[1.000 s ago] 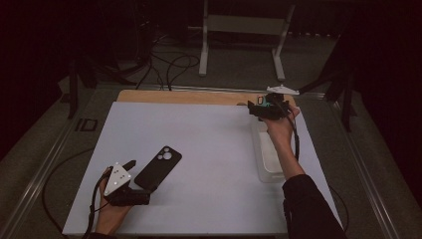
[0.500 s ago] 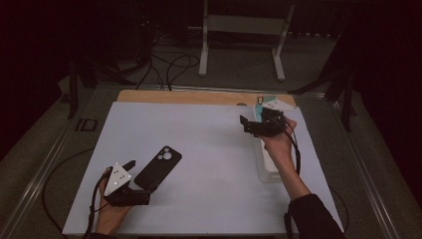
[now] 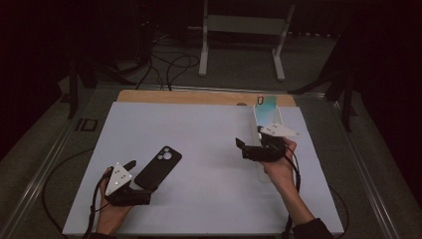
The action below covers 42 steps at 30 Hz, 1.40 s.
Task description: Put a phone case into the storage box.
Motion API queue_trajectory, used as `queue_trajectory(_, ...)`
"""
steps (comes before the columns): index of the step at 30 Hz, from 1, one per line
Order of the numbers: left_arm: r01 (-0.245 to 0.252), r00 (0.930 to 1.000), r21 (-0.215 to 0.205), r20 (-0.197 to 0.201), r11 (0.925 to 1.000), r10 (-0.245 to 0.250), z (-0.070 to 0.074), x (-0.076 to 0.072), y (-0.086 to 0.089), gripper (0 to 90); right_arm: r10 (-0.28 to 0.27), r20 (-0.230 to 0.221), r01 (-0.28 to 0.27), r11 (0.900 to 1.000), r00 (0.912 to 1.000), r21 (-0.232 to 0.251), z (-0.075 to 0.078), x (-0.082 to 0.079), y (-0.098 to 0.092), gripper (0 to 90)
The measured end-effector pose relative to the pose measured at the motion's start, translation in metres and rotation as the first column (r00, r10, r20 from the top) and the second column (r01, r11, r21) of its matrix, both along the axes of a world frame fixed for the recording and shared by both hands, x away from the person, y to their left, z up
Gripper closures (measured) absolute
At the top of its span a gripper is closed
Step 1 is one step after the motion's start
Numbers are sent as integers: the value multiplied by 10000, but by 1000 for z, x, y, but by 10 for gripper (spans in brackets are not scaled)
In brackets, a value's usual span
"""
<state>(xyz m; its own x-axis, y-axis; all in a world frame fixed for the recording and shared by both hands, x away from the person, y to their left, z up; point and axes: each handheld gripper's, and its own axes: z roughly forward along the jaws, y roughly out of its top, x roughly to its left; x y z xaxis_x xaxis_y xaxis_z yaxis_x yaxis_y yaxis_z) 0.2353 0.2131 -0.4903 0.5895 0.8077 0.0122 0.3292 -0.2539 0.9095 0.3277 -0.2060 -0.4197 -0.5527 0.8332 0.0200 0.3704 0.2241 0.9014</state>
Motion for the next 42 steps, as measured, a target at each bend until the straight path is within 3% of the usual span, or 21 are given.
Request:
queue_trajectory(6,12,10000,-39,-18,10000,-12,0,0,0,3,217,468,-217,9998,9987,-15,-6,-26,-7,94)
queue_trajectory(21,-14,9998,-1,-198,10000,14,-1,1,-2,3,229,794,-271,9983,9966,515,-38,-65,-41,94)
queue_trajectory(25,-45,9996,-22,-265,10000,44,-2,2,-2,3,66,735,-118,9975,9973,703,-47,-71,-48,94)
queue_trajectory(33,-129,9989,57,-455,9999,131,-2,4,-1,3,55,829,-117,9972,9965,743,-52,-75,-51,94)
queue_trajectory(42,-370,9906,148,-1315,9992,386,3,17,2,3,-20,768,-39,9970,9970,775,-53,-74,-53,94)
